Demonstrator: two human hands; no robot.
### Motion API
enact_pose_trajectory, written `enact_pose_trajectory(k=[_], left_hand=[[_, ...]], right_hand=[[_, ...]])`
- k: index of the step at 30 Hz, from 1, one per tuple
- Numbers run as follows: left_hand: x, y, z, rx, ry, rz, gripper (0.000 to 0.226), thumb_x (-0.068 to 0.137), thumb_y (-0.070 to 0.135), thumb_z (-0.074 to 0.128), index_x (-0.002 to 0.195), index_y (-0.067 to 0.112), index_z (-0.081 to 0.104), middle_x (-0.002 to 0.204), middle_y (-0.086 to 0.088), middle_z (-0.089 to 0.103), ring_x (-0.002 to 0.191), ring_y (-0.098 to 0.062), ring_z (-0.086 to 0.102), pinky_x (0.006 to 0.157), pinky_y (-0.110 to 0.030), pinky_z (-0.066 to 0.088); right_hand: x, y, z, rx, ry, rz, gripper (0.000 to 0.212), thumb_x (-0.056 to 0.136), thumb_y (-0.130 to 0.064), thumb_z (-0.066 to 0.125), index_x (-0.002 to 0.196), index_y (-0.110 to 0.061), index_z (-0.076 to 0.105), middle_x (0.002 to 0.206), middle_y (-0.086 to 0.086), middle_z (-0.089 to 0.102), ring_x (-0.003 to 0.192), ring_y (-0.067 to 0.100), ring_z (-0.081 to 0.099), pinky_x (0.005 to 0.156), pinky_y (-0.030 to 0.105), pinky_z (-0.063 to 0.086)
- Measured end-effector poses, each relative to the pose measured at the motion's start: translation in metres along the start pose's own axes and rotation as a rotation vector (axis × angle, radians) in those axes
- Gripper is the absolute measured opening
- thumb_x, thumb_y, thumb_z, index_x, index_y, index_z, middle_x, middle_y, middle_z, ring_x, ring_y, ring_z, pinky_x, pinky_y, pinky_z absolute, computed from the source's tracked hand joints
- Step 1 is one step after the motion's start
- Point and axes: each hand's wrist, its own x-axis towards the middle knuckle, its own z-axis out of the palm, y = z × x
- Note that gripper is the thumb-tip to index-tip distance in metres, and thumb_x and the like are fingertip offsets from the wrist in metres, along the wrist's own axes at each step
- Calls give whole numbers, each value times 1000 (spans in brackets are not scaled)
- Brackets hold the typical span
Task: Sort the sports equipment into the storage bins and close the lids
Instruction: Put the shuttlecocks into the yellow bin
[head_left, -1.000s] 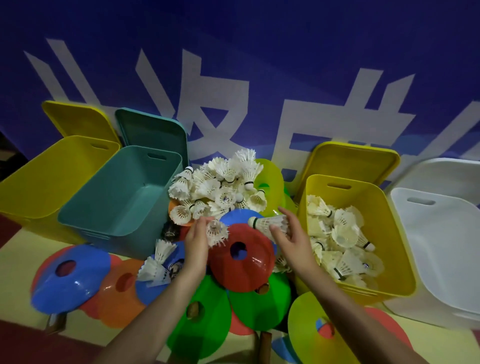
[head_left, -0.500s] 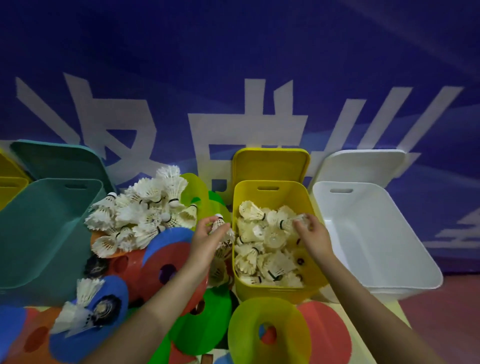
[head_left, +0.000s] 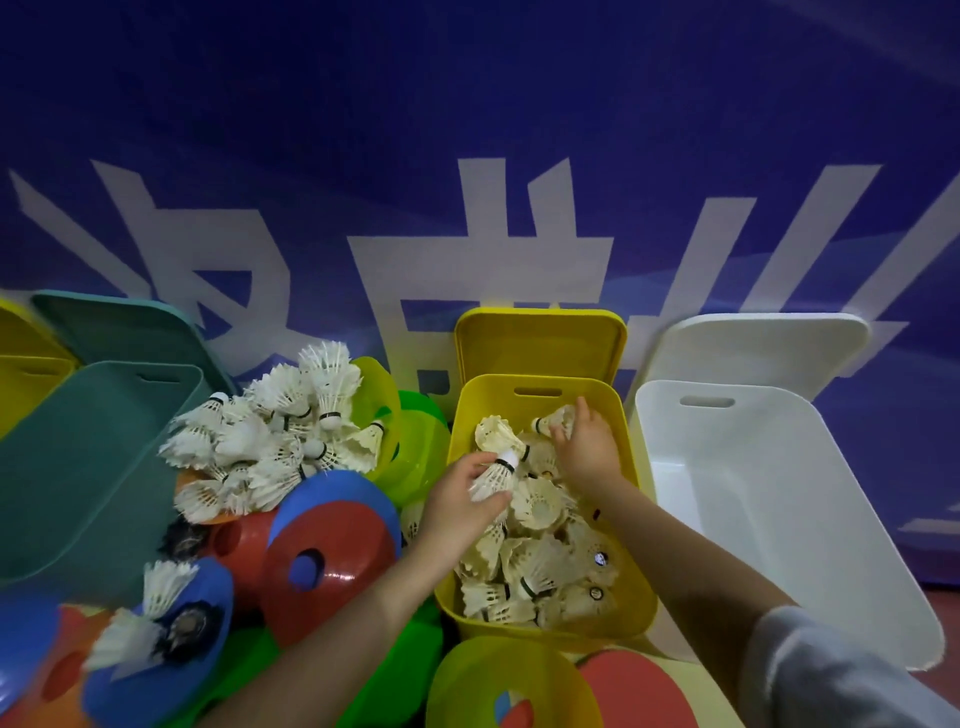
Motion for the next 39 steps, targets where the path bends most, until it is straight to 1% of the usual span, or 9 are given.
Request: enact_pose_trajectory(k=[2,6,14,21,24,26,29,36,39], left_hand=[[6,0,2,55,24,35,43,81,17,71,121,25,56,117,10,55,106,1,48,75,-1,35],[21,-2,6,191,9,90,41,83,18,67,123,24,56,122,5,55,114,-9,50,93,-23,40],[62,-11,38,329,-19,128,33,86,24,67,118,20,61,120,-1,56,110,-15,53,88,-24,42],[73,-37,44,441,-99,40,30,91,26,61,118,15,67,126,-4,62,115,-21,58,94,-30,47],[69,-23,42,476,-31,139,29,91,28,59,116,16,66,123,-2,59,113,-22,55,95,-32,44],[60,-12,36,455,9,205,28,92,28,58,117,18,64,124,-2,55,115,-21,52,96,-32,41],[41,1,18,344,32,298,26,91,24,60,116,20,63,124,-1,52,116,-16,48,97,-27,37],[-13,-20,-57,143,116,318,24,92,15,57,113,26,62,115,7,50,109,-14,51,96,-33,43],[-28,-52,-93,132,153,271,25,92,12,56,111,27,61,116,2,52,107,-16,55,93,-37,47]], right_hand=[[8,9,5,-144,-65,27,65,98,-43,38,148,-6,19,149,18,32,137,32,29,115,43,23],[8,4,1,-138,-75,-3,70,98,-43,39,149,-2,15,151,20,25,139,34,24,116,41,19],[-31,30,-35,-97,287,-334,51,86,-33,49,130,-7,52,129,18,52,125,36,42,106,50,37],[-51,54,-46,67,227,-118,54,95,-20,48,145,-7,31,143,12,40,132,27,34,108,36,31],[-55,61,-44,195,147,111,51,98,-34,41,143,-10,38,139,11,47,129,27,43,104,38,35],[-56,61,-45,289,77,195,55,93,-51,32,131,-17,52,124,9,60,112,25,58,91,36,45],[-59,59,-48,271,64,207,46,96,-47,33,124,-18,57,117,8,64,103,24,61,88,39,49],[-100,16,-47,63,292,-65,43,96,-24,46,137,-9,45,130,14,51,123,30,42,100,41,36],[-123,-24,-33,128,256,-216,41,95,-21,49,135,-11,48,129,10,53,125,25,43,101,34,35]])
